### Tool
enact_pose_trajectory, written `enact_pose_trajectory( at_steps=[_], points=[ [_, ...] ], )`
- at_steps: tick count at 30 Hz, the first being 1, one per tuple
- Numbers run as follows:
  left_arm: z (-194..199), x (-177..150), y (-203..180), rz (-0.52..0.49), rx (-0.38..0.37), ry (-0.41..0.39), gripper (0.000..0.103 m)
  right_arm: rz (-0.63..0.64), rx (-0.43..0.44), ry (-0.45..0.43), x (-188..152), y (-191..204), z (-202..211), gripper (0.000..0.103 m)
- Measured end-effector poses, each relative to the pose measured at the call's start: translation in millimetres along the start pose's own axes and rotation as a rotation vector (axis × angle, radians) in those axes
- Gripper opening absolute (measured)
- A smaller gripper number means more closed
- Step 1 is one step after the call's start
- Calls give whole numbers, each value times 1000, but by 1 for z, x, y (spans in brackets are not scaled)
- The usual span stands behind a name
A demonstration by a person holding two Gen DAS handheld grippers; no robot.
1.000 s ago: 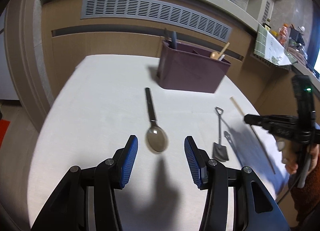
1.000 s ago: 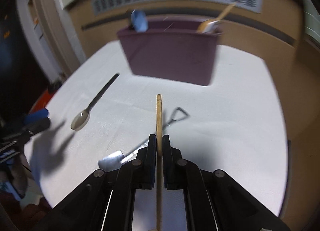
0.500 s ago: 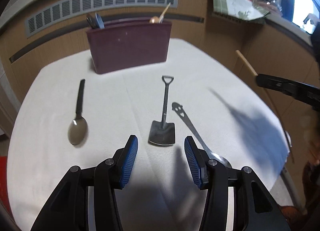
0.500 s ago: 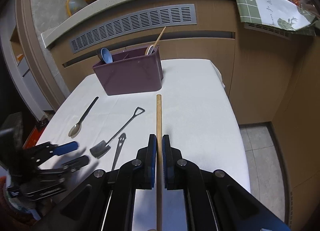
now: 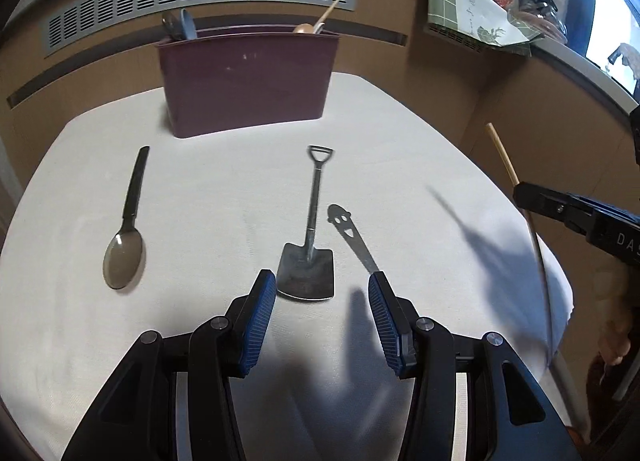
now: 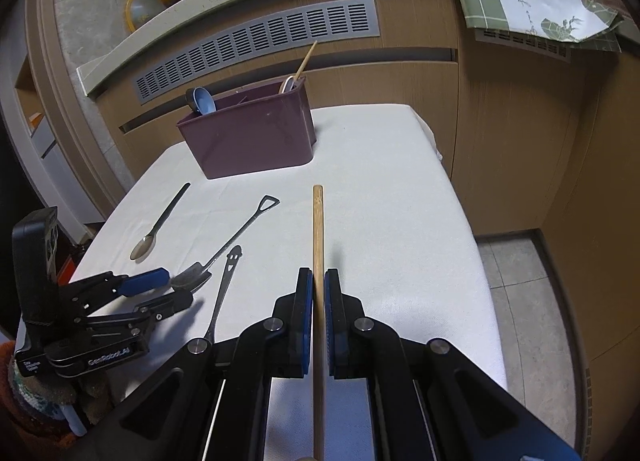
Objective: Organize utensils
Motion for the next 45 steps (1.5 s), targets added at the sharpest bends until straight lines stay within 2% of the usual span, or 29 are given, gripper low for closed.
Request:
enact_pose_trajectory(
  at_steps=[9, 11, 12, 14, 20, 25, 30, 31, 33, 40, 45],
  points=[
    [-18, 1, 1, -30, 131, 49, 47, 7, -11, 4, -5, 0, -5, 5],
    [-19, 3, 0, -28, 137, 47, 42, 4, -7, 13, -6, 1, -7, 5],
    [-19, 4, 0, -25, 135, 44, 34, 4, -6, 16, -7, 1, -7, 5],
    [-18, 6, 1, -8, 124, 31, 33, 9, -7, 18, -7, 2, -7, 5],
    [16, 27, 19, 39, 138, -106, 33, 14, -24, 20, -7, 0, -6, 5],
    [73, 58, 45, 90, 173, -274, 32, 18, -18, 18, -6, 4, -7, 5],
    [104, 74, 58, 117, 173, -335, 29, 36, -20, 17, -4, 10, -8, 5],
    [109, 77, 59, 117, 174, -342, 22, 38, -22, 16, -4, 11, -7, 5],
    [117, 80, 60, 115, 177, -350, 15, 43, -24, 13, -2, 11, -6, 5],
    [129, 74, 69, 140, 179, -343, 15, 58, -36, 5, -1, 14, -2, 5],
    [112, 60, 86, 195, 135, -264, 15, 50, -37, 15, -2, 12, -4, 5]
  ],
)
Point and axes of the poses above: each gripper's, at about its wrist camera, not at the fingertips, and z roughly against the way its jaws point, y to its left, x to its top, the point moved 10 cm from there along -z, roughly the way its jaws point, and after that the axes turned 1 degree about y, right-handed, at the moved point
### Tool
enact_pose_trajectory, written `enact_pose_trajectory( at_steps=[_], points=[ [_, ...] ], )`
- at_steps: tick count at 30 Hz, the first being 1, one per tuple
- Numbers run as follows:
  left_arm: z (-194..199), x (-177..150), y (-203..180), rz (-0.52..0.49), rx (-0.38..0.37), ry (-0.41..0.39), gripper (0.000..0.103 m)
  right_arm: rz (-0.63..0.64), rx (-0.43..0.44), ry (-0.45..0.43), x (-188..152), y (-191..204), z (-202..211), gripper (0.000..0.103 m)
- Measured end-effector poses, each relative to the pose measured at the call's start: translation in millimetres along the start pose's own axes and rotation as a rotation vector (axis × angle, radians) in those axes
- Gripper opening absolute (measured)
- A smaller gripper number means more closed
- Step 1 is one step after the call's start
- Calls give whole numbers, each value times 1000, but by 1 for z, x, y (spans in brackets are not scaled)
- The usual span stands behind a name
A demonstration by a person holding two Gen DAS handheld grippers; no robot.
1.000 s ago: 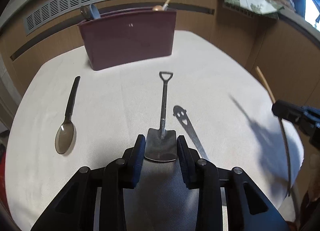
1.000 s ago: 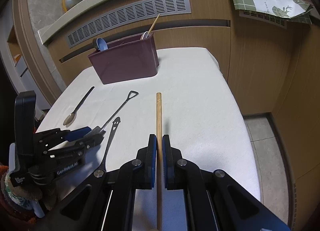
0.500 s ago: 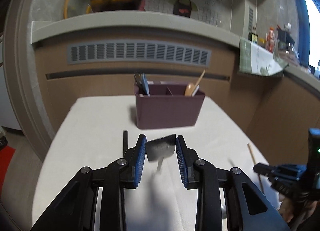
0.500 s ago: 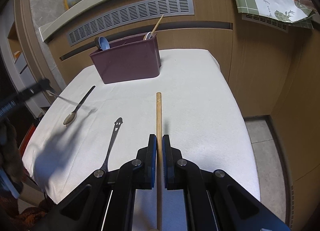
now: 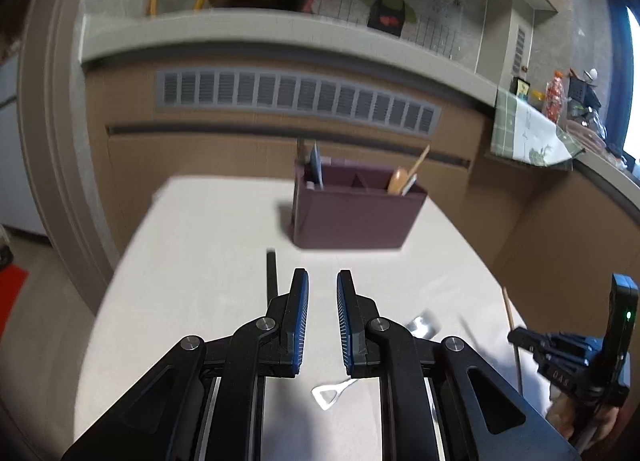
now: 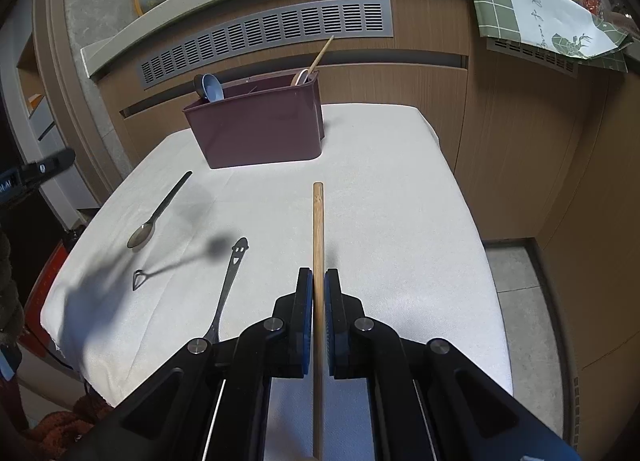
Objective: Organize utensils
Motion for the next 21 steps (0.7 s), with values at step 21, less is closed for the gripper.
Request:
enact_pose_trajectory(
  at_steps=[21],
  points=[
    [-95, -100, -56, -76, -334, 427, 36, -18, 5, 127, -28, -13, -40, 15]
  ],
)
Point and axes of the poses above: each gripper's, at about its wrist camera, not at the fingertips, and z roughly against the way its jaws point, y to its left, x to its top, the point moved 10 cm from there along -z, roughly the way its jaws point, and after that the axes turned 1 degree about y, right-handed, at the moved point
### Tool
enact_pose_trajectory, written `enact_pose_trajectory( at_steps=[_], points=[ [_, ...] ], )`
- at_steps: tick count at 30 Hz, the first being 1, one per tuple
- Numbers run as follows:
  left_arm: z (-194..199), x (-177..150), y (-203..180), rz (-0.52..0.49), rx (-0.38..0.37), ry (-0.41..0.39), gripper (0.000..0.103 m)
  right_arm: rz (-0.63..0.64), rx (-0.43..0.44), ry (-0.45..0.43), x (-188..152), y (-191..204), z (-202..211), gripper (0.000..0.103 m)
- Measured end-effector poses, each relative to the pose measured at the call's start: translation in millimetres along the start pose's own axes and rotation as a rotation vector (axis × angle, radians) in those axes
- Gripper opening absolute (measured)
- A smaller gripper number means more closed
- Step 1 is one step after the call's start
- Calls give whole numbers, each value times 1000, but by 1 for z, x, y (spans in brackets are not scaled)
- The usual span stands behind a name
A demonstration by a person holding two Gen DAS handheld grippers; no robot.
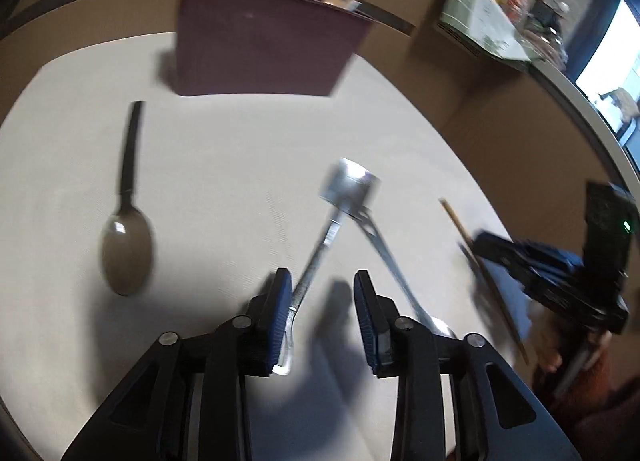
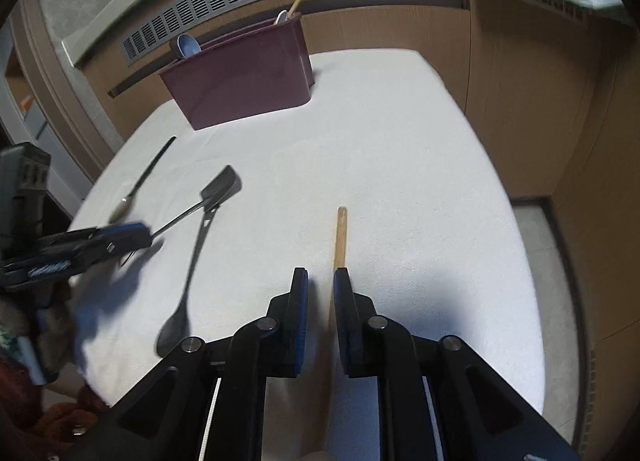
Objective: Organize utensils
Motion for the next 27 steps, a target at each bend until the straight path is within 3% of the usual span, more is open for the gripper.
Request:
enact_pose_trajectory(
  at_steps=[3, 7, 10, 17, 21, 27],
  points=[
    [-7, 4, -15, -59, -26, 31, 37, 54, -39, 19, -2, 2, -7, 15],
    [-22, 32, -20, -124, 65, 10, 38, 64, -42, 14, -1, 2, -8, 15],
    [-40, 53, -21, -99, 93, 13, 40, 41, -20, 5, -2, -1, -6, 14],
    [-66, 69, -29, -150, 198, 37, 43, 94, -42, -18, -3, 5, -7, 16],
    [-69, 68, -30, -196, 248, 48, 43, 102, -30, -18, -3, 9, -8, 23],
    [-67, 67, -27, -184, 231, 41, 42, 126, -11, 10, -2, 15, -9, 35]
  ],
)
Point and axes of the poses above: each gripper's, at about its wrist camera, not at the fingertips, and z roughly against the way its jaws point, y to its left, x to its top, the point moved 10 cm from there along -z, roughly the way its jaws point, and after that the axes turned 1 degree about y, right-handed, at the moved point
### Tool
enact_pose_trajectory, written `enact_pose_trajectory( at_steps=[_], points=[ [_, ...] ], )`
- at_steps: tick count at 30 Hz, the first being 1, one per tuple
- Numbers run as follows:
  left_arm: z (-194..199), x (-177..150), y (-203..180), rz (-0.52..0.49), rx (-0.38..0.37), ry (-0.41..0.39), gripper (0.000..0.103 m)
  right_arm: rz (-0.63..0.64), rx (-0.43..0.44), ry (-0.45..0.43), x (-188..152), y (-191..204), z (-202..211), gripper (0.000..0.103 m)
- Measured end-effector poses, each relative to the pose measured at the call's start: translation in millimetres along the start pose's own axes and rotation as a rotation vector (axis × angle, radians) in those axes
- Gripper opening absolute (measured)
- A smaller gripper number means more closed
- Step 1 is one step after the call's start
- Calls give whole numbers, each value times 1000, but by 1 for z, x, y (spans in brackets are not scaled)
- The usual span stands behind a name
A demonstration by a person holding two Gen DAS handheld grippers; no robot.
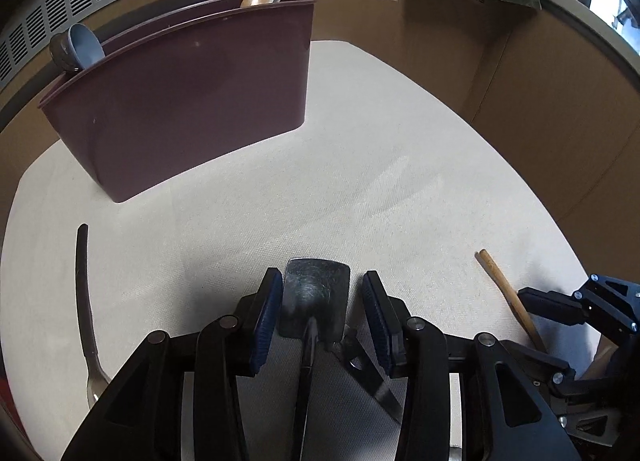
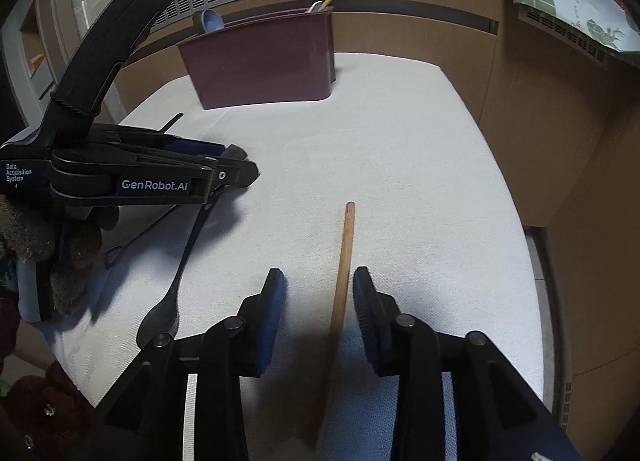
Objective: Organize utensils
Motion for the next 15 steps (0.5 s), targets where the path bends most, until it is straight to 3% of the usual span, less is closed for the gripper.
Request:
enact_pose_trajectory(
  at_steps=[1, 5, 7, 9, 15],
  points=[
    [1, 0, 2, 19, -5, -12, 35, 13, -14, 1, 1, 0, -1, 34],
    [15, -8, 16, 143, -41, -42, 34, 27, -51, 21, 7, -3, -6, 28],
    [30, -11, 21, 179, -44, -79, 34, 17, -71, 33, 10, -7, -8, 21],
    [52, -16, 28, 206, -44, -129, 34, 21, -111, 44, 11, -11, -9, 5],
    [107, -26, 41, 246, -36, -230, 33, 41, -131, -13, 22, -3, 11, 5]
  ],
)
Point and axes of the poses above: each gripper's, at about its wrist camera, not at the fingertips, and z roughly against the way its jaws point, y to its left, x to its top, the point moved 10 cm from there along -z, roughly the way its jaws point, and after that the axes turned 1 degree about y, right-handed, at the moved point
